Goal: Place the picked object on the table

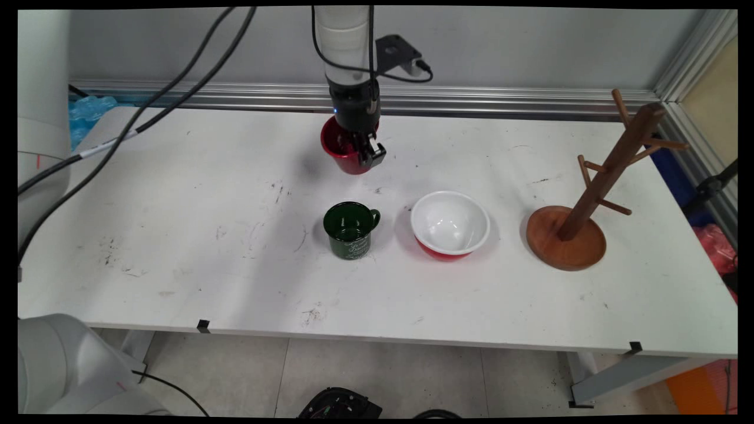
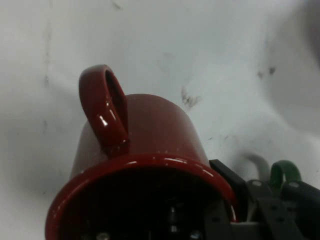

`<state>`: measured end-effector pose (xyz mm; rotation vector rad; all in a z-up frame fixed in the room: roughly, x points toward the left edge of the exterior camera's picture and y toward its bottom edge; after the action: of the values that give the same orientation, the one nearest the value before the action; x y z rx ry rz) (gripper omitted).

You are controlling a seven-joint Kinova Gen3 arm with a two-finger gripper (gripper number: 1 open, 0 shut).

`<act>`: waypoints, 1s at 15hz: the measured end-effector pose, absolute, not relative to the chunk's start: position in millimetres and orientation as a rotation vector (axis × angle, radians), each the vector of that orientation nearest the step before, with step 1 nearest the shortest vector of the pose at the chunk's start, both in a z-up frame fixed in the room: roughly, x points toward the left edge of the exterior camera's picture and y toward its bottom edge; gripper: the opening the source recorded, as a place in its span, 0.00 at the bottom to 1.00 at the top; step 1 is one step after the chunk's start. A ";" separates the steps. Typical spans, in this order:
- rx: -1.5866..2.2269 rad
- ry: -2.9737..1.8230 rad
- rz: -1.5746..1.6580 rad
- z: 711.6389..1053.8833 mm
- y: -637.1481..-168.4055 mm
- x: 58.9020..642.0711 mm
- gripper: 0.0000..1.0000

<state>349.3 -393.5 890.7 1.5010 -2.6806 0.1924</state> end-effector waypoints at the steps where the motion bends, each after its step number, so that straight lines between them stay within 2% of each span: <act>1: 1.518 -2.684 0.184 884.5 -395.9 349.7 0.00; 13: 1.683 -2.677 0.065 836.8 -414.1 348.4 0.00; 14: 1.689 -2.674 0.059 834.2 -415.8 348.0 1.00; 15: 1.696 -2.672 0.054 831.8 -417.2 347.9 1.00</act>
<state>347.9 -417.2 831.8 1.6957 -2.6718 0.0536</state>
